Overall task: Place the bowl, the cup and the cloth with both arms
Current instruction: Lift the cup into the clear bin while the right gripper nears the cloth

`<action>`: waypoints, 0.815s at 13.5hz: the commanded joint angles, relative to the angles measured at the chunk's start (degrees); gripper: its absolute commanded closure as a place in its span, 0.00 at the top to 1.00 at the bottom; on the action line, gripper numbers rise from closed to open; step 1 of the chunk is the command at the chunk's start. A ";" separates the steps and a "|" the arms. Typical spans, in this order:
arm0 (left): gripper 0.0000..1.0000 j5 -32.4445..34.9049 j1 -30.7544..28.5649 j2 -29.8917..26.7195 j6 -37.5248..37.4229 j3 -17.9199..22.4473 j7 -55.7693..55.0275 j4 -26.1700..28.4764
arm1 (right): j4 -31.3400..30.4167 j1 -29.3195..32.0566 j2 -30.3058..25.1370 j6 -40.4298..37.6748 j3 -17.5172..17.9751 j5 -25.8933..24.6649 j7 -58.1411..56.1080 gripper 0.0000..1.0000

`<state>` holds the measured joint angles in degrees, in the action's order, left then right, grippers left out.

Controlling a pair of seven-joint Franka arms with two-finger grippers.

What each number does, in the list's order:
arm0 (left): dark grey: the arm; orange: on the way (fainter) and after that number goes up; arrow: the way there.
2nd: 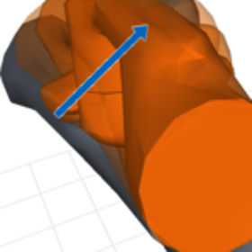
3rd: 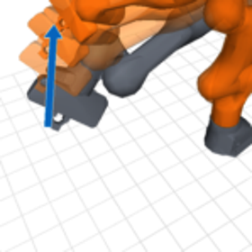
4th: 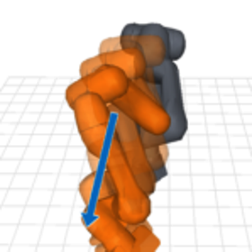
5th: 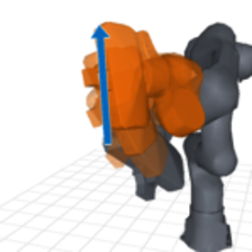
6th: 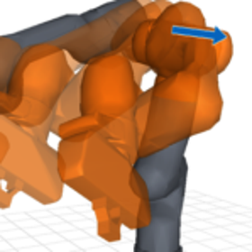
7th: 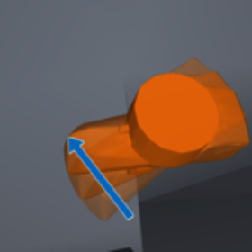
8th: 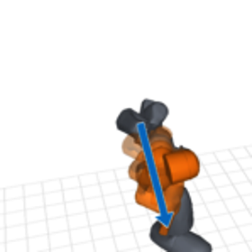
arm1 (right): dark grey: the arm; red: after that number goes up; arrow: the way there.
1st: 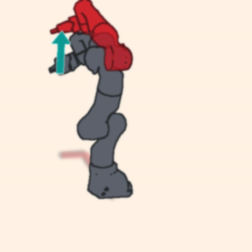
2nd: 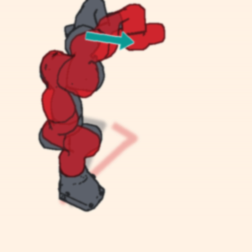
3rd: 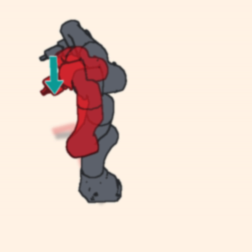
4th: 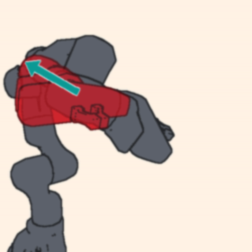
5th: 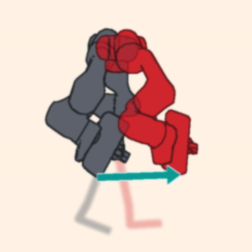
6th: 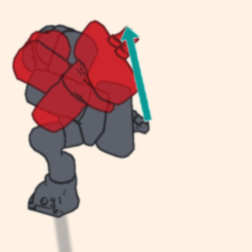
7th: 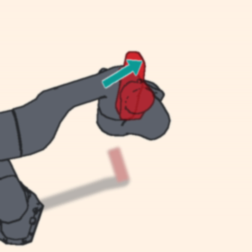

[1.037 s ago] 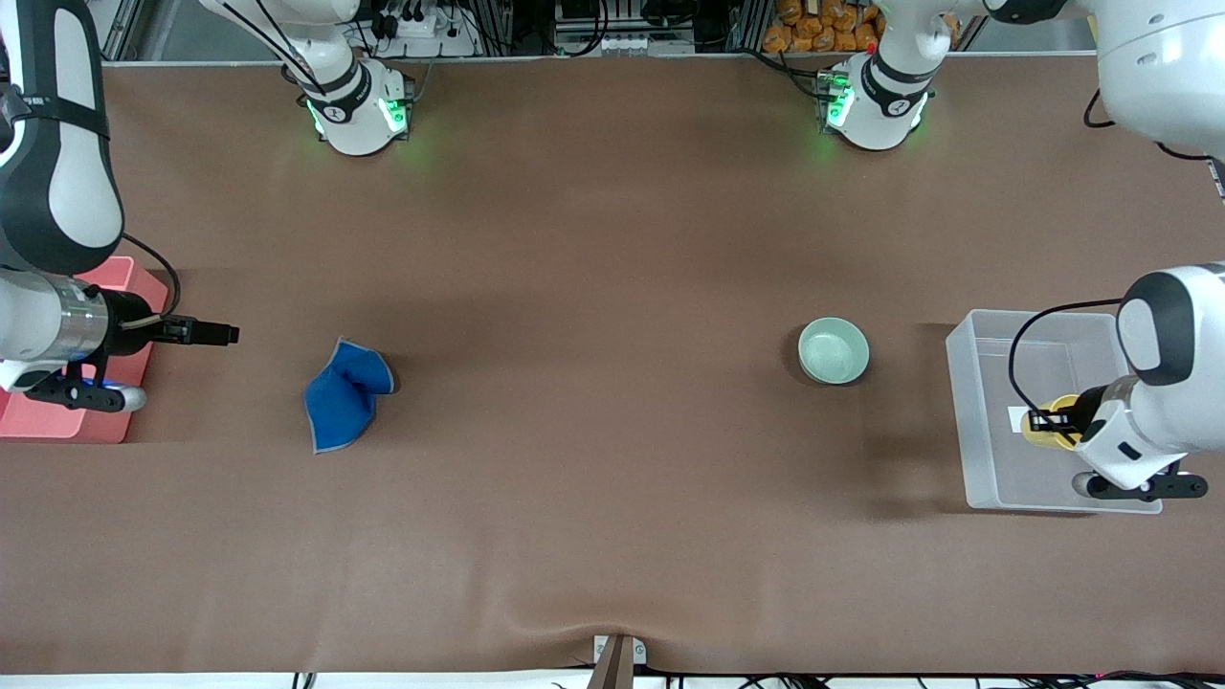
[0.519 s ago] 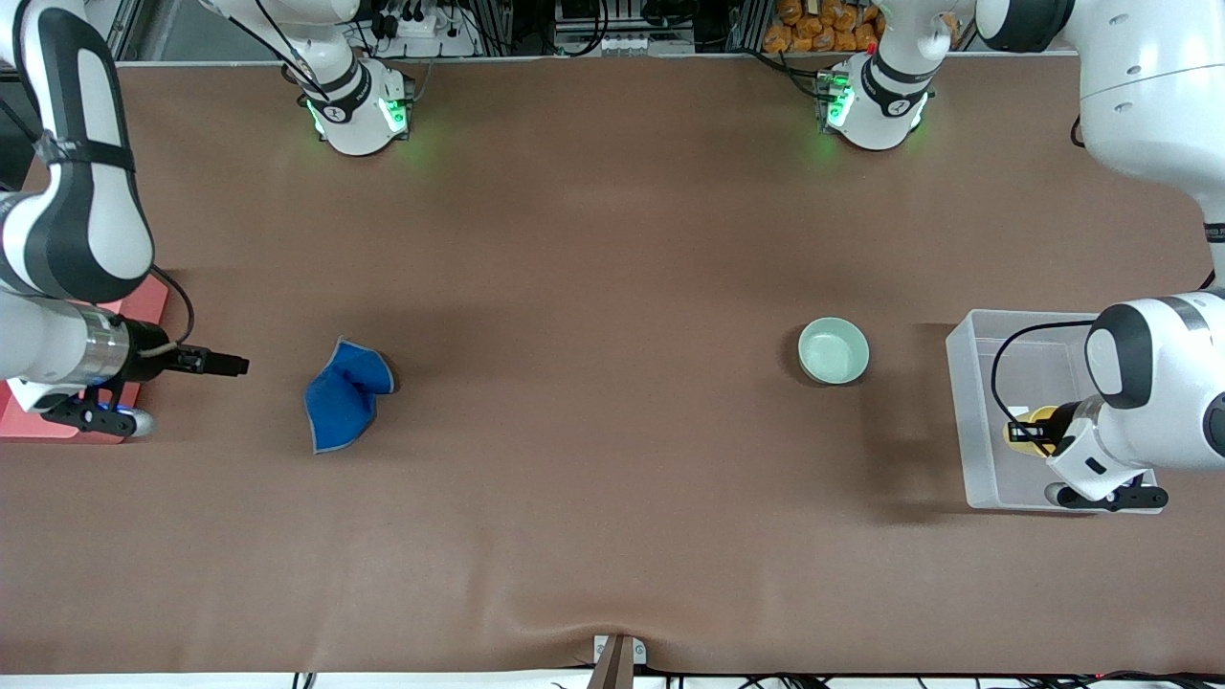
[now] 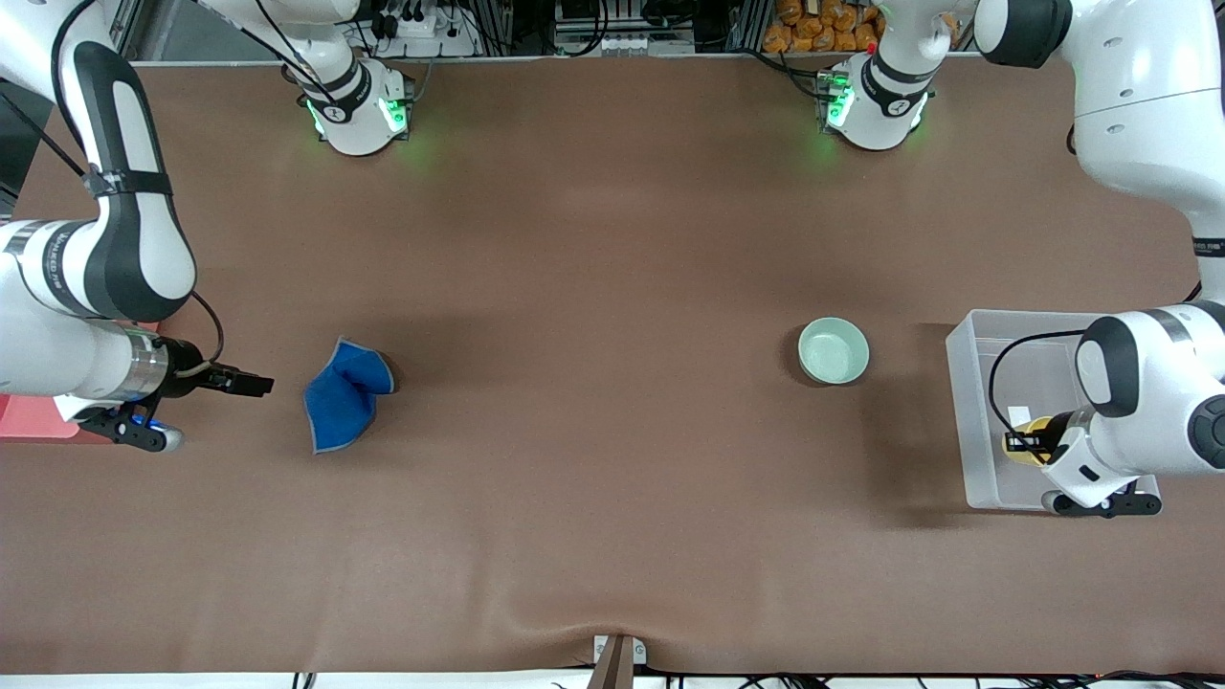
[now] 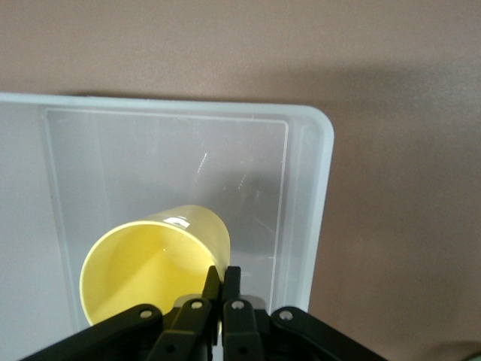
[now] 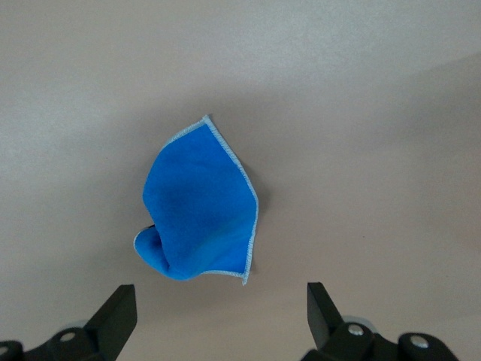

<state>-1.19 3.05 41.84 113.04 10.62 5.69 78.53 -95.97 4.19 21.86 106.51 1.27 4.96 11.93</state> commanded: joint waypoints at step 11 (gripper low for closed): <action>0.38 -0.84 0.12 2.81 4.20 0.10 1.60 -0.05 | -7.21 -5.93 -0.06 10.55 -0.12 -0.29 12.99 1.00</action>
<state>-1.19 3.10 44.45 116.47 10.55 5.73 78.65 -101.04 1.72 22.00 114.74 1.41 5.32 18.58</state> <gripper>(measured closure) 0.700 0.000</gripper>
